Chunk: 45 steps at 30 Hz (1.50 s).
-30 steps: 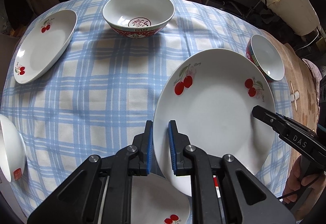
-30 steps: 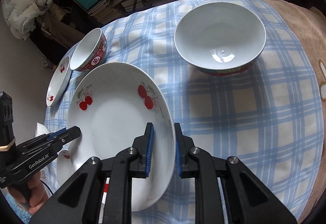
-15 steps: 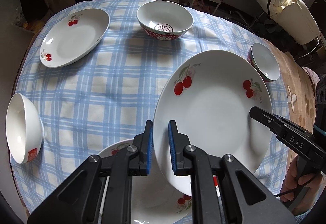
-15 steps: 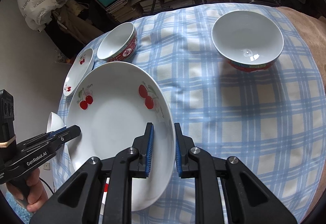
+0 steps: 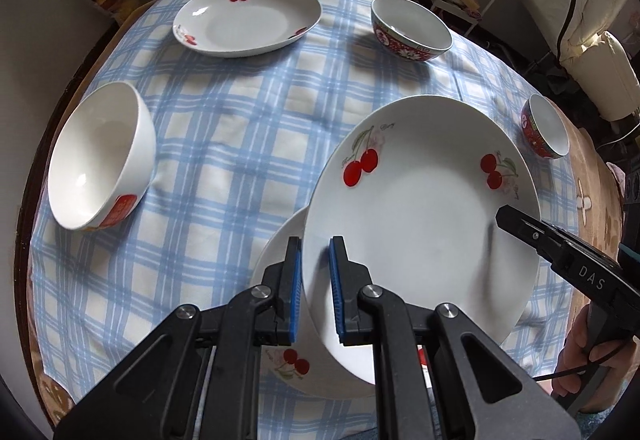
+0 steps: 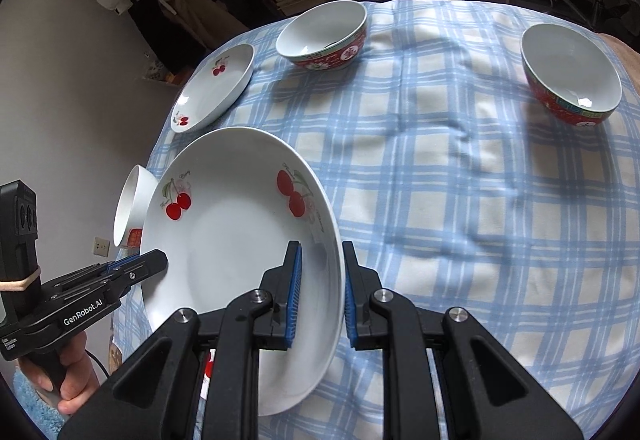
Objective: Organize plates and bowls
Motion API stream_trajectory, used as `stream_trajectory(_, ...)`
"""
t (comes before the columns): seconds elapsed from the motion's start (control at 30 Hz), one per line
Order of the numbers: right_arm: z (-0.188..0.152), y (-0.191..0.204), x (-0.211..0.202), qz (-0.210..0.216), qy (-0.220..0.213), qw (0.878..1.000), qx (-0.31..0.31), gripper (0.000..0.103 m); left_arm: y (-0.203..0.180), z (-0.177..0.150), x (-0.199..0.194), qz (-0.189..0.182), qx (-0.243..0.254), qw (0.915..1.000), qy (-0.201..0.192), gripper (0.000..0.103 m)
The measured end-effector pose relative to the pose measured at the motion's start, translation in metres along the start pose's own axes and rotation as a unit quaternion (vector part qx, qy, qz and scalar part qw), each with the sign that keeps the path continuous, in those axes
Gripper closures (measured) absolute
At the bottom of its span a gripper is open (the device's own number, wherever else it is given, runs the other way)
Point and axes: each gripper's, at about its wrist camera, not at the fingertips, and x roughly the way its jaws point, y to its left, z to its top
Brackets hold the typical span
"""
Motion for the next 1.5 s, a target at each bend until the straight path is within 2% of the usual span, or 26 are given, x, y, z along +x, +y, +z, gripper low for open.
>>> stream_trajectory(0.3,-0.012,0.026,0.006,0.004,0.010,1.000,-0.025,0.083,0.025,-0.027,-0.009,0.005,-0.023,0.9997,-0.004,0.090)
stream_trajectory(0.53,-0.021,0.032,0.015,-0.005,0.028,0.999,-0.044,0.083,0.032,-0.040,0.000,0.003,-0.028,0.9996,0.001,0.090)
stream_trajectory(1.0,-0.023,0.034,0.036,-0.036,0.067,0.995,-0.058,0.083,0.038,-0.053,0.025,0.002,-0.036,0.9988,0.032,0.089)
stream_trajectory(1.5,-0.024,0.037,0.051,-0.055,0.084,0.993,-0.064,0.082,0.034,-0.054,0.040,0.013,-0.031,0.9982,0.051,0.089)
